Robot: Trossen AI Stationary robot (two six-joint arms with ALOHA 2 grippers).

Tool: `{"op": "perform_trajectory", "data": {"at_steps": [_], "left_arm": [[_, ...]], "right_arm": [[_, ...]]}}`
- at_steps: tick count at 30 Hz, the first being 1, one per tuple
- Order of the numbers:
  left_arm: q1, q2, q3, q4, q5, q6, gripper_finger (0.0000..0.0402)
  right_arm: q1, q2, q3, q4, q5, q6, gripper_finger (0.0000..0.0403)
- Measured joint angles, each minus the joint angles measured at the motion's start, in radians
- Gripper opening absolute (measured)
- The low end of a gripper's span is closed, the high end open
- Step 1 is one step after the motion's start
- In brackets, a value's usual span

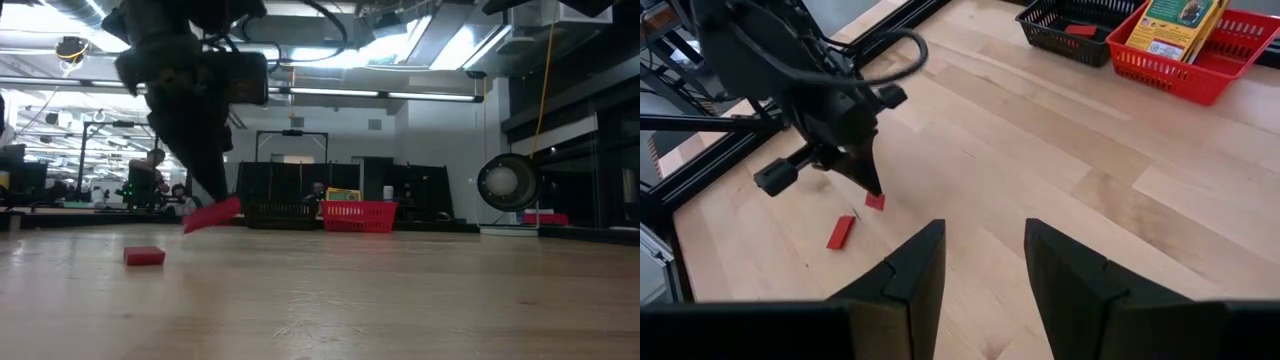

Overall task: Pick & Place School Supplies
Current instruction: Put the red eraser into the black bin

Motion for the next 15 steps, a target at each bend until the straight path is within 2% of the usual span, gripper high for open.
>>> {"op": "perform_trajectory", "data": {"at_steps": [4, 15], "left_arm": [[0.015, -0.026, 0.001, -0.006, -0.042, -0.015, 0.0001], [0.049, -0.036, 0.002, -0.007, -0.022, 0.015, 0.0002]], "right_arm": [[0.000, 0.000, 0.000, 0.000, 0.004, 0.000, 0.0141], [0.000, 0.000, 0.000, 0.000, 0.011, -0.001, 0.0141]]}}
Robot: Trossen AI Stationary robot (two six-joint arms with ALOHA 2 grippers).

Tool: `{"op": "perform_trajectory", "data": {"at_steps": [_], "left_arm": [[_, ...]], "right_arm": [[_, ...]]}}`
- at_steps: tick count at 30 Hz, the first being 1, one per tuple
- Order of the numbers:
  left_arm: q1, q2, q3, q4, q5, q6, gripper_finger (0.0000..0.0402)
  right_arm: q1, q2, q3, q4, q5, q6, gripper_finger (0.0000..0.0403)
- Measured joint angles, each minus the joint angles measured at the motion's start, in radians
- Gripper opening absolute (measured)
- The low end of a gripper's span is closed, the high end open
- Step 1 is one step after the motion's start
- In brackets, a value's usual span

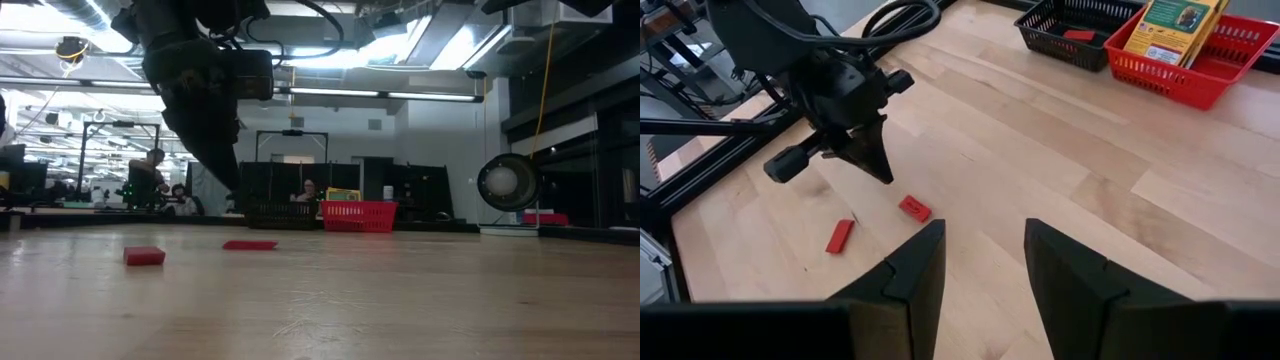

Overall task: Pick & Place School Supplies
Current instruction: Put the red eraser into the black bin

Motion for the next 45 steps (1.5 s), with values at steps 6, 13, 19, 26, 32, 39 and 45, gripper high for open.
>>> {"op": "perform_trajectory", "data": {"at_steps": [6, 13, 19, 26, 32, 39, 45], "left_arm": [[0.000, 0.000, 0.001, 0.023, 0.122, 0.087, 0.0037], [0.000, 0.000, 0.001, 0.051, 0.126, 0.174, 0.0122], [0.013, 0.064, 0.003, 0.069, 0.142, 0.207, 0.0164], [0.038, 0.133, 0.002, 0.121, 0.171, 0.224, 0.0168], [0.059, 0.133, 0.002, 0.138, 0.173, 0.243, 0.0162], [0.065, 0.133, 0.002, 0.142, 0.180, 0.243, 0.0161], [0.065, 0.144, 0.002, 0.148, 0.180, 0.243, 0.0159]], "right_arm": [[0.000, 0.000, 0.000, 0.000, 0.004, 0.000, 0.0141], [0.000, 0.000, 0.000, 0.000, 0.007, 0.000, 0.0141], [0.000, 0.000, 0.000, 0.000, 0.007, -0.007, 0.0141], [0.000, 0.000, 0.000, 0.000, -0.003, 0.001, 0.0141], [0.000, 0.000, 0.000, -0.002, -0.012, 0.003, 0.0141], [0.000, 0.000, 0.000, -0.003, -0.016, 0.001, 0.0141], [0.000, 0.000, 0.000, -0.004, -0.016, 0.002, 0.0141]]}}
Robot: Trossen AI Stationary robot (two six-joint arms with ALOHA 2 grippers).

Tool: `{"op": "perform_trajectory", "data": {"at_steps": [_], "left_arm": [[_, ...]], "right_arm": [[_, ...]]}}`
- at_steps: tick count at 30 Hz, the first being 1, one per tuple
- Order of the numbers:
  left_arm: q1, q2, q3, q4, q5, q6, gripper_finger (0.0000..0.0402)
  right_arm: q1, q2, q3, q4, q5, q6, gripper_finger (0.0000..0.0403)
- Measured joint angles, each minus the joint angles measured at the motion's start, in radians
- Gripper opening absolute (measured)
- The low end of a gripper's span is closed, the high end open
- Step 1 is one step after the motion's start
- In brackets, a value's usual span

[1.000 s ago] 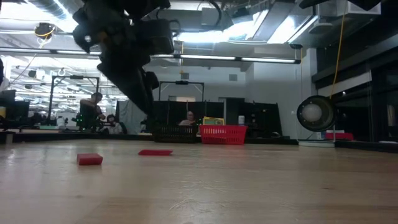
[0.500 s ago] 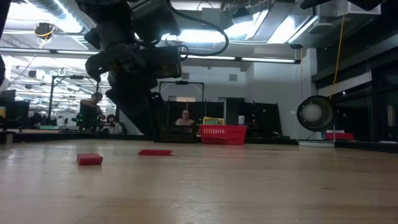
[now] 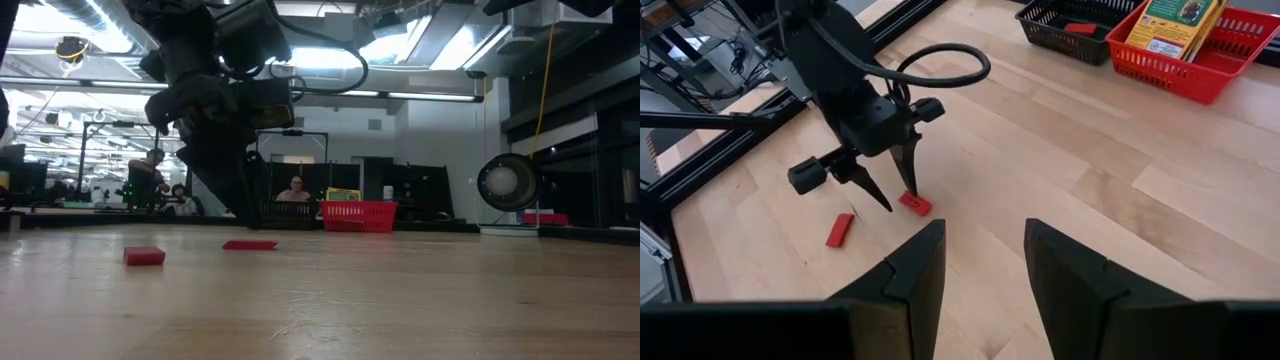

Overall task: Pick & Place School Supplies
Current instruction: Put the red eraser into the black bin

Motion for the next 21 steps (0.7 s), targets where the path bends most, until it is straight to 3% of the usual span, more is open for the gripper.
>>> {"op": "perform_trajectory", "data": {"at_steps": [21], "left_arm": [[0.015, 0.053, 0.003, 0.028, 0.002, -0.010, 0.0156]], "right_arm": [[0.001, 0.000, 0.000, -0.010, -0.008, 0.015, 0.0141]]}}
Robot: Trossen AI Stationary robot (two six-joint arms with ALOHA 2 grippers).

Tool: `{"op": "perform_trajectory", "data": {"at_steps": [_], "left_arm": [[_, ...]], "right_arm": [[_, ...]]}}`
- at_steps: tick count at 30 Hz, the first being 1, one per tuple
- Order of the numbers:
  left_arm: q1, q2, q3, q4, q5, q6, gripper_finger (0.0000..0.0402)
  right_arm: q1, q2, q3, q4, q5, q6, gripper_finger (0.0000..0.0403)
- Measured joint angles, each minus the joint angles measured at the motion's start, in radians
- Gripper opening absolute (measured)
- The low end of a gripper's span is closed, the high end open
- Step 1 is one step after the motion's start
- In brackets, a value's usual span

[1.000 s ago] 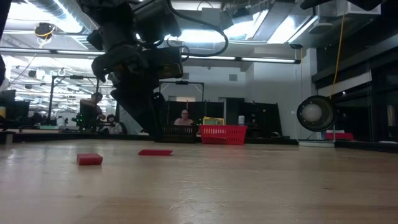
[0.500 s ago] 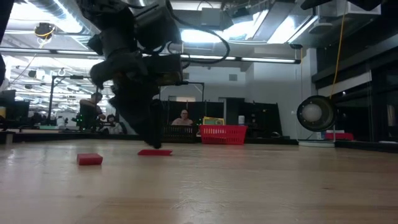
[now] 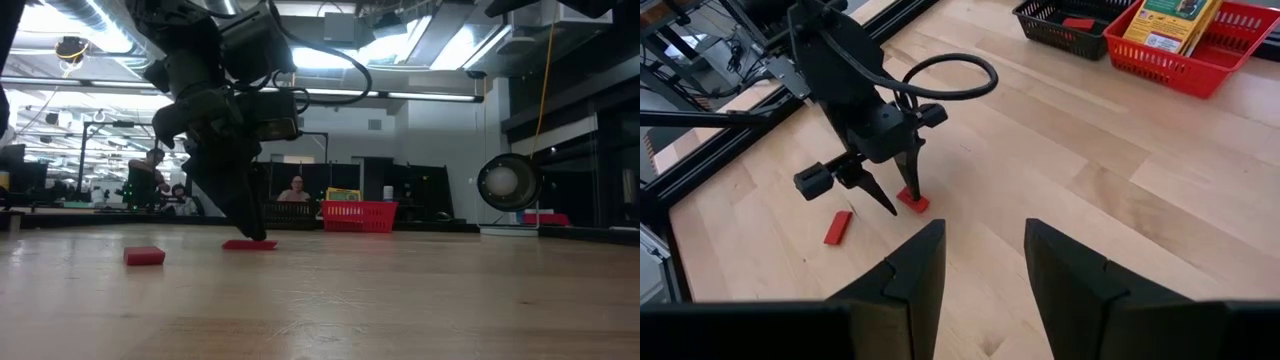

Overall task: Pick & Place School Supplies
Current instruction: Put the red eraser into the black bin

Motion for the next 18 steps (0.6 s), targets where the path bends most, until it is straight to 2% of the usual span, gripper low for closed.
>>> {"op": "perform_trajectory", "data": {"at_steps": [9, 18], "left_arm": [[0.021, 0.001, 0.000, -0.015, 0.006, 0.018, 0.0148], [0.030, 0.003, -0.007, -0.035, -0.065, 0.029, 0.0146]], "right_arm": [[0.000, 0.000, 0.000, -0.007, 0.000, 0.000, 0.0141], [0.000, 0.000, 0.000, -0.008, 0.000, 0.003, 0.0141]]}}
